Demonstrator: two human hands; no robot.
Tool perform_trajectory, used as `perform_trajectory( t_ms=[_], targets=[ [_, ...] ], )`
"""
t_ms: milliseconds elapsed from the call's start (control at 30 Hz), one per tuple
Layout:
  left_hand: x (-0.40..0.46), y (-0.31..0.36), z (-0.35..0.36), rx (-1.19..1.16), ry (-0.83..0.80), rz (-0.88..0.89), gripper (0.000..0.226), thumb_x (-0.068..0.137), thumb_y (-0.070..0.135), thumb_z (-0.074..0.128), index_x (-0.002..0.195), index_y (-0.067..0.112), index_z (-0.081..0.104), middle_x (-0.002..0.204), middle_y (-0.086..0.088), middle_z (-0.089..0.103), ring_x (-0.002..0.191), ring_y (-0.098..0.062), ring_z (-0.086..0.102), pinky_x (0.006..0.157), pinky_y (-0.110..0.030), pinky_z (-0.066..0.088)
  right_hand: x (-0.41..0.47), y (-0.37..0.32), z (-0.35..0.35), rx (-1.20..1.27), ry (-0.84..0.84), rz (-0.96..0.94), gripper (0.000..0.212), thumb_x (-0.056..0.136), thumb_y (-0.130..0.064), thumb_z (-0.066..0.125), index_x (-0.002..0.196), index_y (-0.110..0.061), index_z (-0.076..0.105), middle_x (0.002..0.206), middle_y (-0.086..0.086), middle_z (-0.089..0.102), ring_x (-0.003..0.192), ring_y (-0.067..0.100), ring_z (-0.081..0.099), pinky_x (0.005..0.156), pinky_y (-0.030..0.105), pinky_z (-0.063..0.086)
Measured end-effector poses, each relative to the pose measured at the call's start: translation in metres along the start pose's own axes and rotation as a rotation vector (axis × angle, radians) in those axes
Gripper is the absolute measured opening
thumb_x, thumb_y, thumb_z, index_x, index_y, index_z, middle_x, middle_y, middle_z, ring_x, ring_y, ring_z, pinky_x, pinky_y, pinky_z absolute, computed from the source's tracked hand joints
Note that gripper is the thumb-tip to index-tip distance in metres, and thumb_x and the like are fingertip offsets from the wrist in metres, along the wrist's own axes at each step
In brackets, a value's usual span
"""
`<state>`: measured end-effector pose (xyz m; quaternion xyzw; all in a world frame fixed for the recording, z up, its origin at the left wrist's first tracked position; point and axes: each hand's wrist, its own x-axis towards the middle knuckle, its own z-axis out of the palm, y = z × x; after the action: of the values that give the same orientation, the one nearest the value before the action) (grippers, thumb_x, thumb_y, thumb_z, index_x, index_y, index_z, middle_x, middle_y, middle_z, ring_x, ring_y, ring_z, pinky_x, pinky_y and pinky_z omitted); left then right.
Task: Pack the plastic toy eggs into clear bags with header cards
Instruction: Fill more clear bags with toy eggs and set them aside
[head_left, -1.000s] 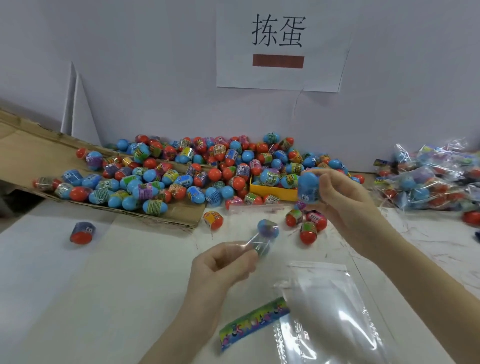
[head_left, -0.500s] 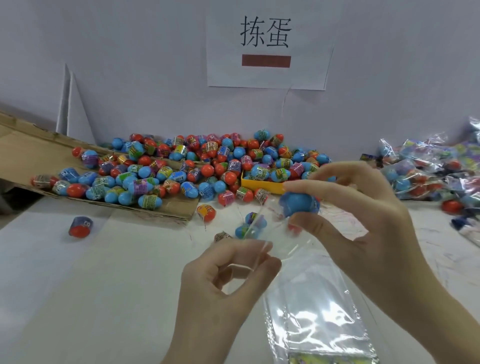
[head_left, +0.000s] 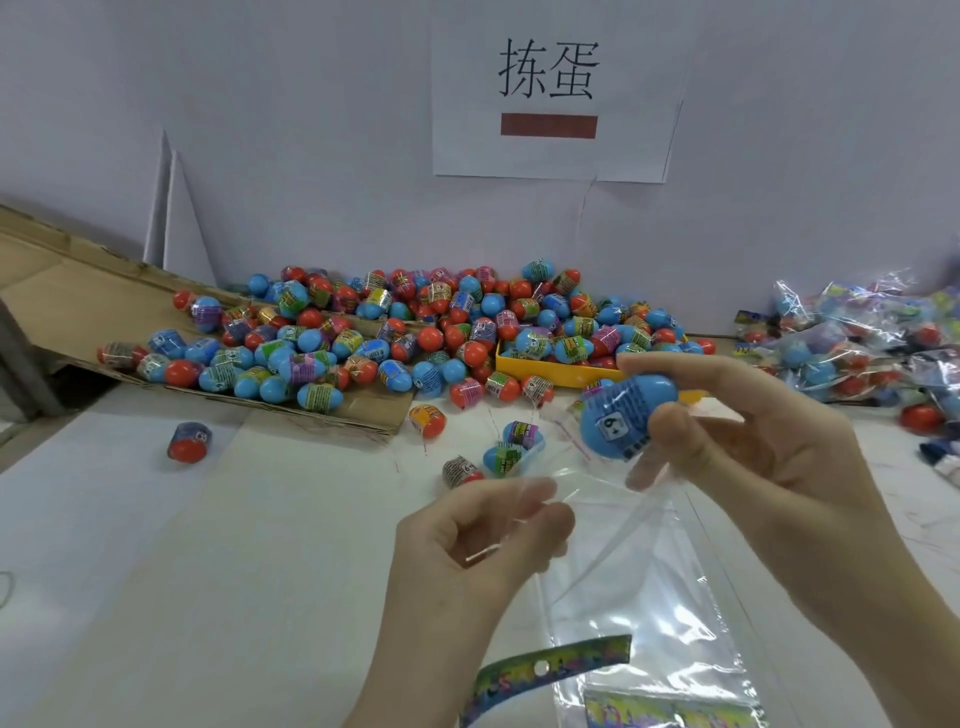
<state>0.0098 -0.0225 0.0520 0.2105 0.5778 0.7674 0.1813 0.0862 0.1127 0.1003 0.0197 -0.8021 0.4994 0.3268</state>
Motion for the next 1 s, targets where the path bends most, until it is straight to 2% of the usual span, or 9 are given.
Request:
perform_trajectory(
  t_ms=[167, 233, 333, 400, 467, 633, 767, 900, 1000],
  targets=[
    [0.001, -0.001, 0.0, -0.031, -0.039, -0.035, 0.031, 0.047, 0.023, 0.074, 0.077, 0.015, 0.075, 0.066, -0.008, 0.071, 0.055, -0.015, 0.068, 0.049, -0.016, 0.049, 0.002, -0.003, -0.004, 0.15, 0.054, 0.021, 0.037, 0.067, -0.058, 0.061, 0.098, -0.039, 0.068, 0.086, -0.015, 0.069, 0.068, -0.004, 0.06, 0.062, 0.008, 0.047],
    [0.001, -0.002, -0.001, -0.052, -0.043, -0.047, 0.029, 0.047, 0.021, 0.073, 0.074, 0.012, 0.075, 0.068, -0.01, 0.072, 0.057, -0.017, 0.068, 0.049, -0.016, 0.049, 0.004, -0.003, -0.007, 0.044, 0.11, 0.016, 0.032, 0.069, -0.054, 0.062, 0.096, -0.039, 0.068, 0.088, -0.017, 0.068, 0.078, -0.004, 0.06, 0.069, 0.01, 0.045],
    [0.0, -0.001, 0.0, -0.04, -0.061, -0.028, 0.03, 0.046, 0.022, 0.075, 0.075, 0.012, 0.073, 0.072, -0.008, 0.074, 0.058, -0.017, 0.069, 0.049, -0.017, 0.05, 0.005, -0.005, -0.006, -0.288, 0.062, -0.053, 0.025, 0.072, -0.049, 0.055, 0.095, -0.042, 0.061, 0.099, -0.024, 0.062, 0.089, -0.009, 0.055, 0.077, 0.006, 0.039],
    [-0.001, -0.001, 0.001, 0.002, -0.07, -0.008, 0.035, 0.047, 0.018, 0.089, 0.079, 0.017, 0.075, 0.073, -0.004, 0.074, 0.061, -0.015, 0.07, 0.052, -0.015, 0.049, 0.004, -0.007, -0.002, -0.443, 0.036, -0.07, 0.035, 0.065, -0.053, 0.063, 0.099, -0.044, 0.058, 0.094, -0.026, 0.064, 0.094, -0.003, 0.055, 0.088, 0.023, 0.039],
    [-0.001, -0.003, 0.002, 0.033, -0.057, 0.012, 0.037, 0.052, 0.019, 0.082, 0.085, 0.034, 0.072, 0.074, 0.0, 0.075, 0.065, -0.012, 0.07, 0.056, -0.013, 0.05, 0.003, -0.007, 0.001, -0.582, 0.051, -0.108, 0.037, 0.066, -0.047, 0.062, 0.102, -0.04, 0.058, 0.092, -0.026, 0.062, 0.093, 0.012, 0.056, 0.084, 0.045, 0.039],
    [-0.003, -0.005, 0.001, 0.072, -0.055, 0.021, 0.039, 0.054, 0.026, 0.073, 0.088, 0.044, 0.069, 0.078, 0.006, 0.075, 0.074, -0.01, 0.07, 0.063, -0.013, 0.05, 0.003, -0.008, 0.005, -0.677, 0.001, -0.1, 0.033, 0.066, -0.038, 0.061, 0.098, -0.034, 0.063, 0.083, -0.024, 0.059, 0.084, 0.017, 0.055, 0.074, 0.035, 0.03],
    [-0.003, -0.007, 0.0, 0.081, -0.064, 0.013, 0.042, 0.054, 0.028, 0.073, 0.091, 0.047, 0.066, 0.077, 0.005, 0.075, 0.073, -0.008, 0.07, 0.064, -0.013, 0.05, 0.003, -0.01, 0.008, -0.602, -0.009, -0.09, 0.024, 0.066, -0.047, 0.059, 0.088, -0.036, 0.061, 0.078, -0.023, 0.064, 0.082, 0.017, 0.062, 0.074, 0.047, 0.036],
    [-0.003, -0.008, 0.002, 0.08, -0.08, 0.009, 0.046, 0.053, 0.026, 0.075, 0.09, 0.049, 0.064, 0.08, 0.007, 0.075, 0.077, -0.007, 0.07, 0.069, -0.014, 0.052, 0.001, -0.008, 0.013, -0.668, 0.039, -0.079, 0.034, 0.062, -0.059, 0.059, 0.079, -0.029, 0.06, 0.07, -0.018, 0.066, 0.072, 0.016, 0.065, 0.07, 0.04, 0.028],
    [-0.003, -0.01, 0.001, 0.109, -0.113, 0.017, 0.048, 0.046, 0.043, 0.074, 0.093, 0.047, 0.065, 0.087, 0.01, 0.074, 0.081, -0.011, 0.07, 0.079, -0.024, 0.054, 0.001, -0.006, 0.015, -0.696, 0.024, -0.077, 0.042, 0.059, -0.067, 0.057, 0.079, -0.03, 0.058, 0.067, -0.021, 0.064, 0.071, 0.014, 0.064, 0.068, 0.036, 0.03]
  ],
)
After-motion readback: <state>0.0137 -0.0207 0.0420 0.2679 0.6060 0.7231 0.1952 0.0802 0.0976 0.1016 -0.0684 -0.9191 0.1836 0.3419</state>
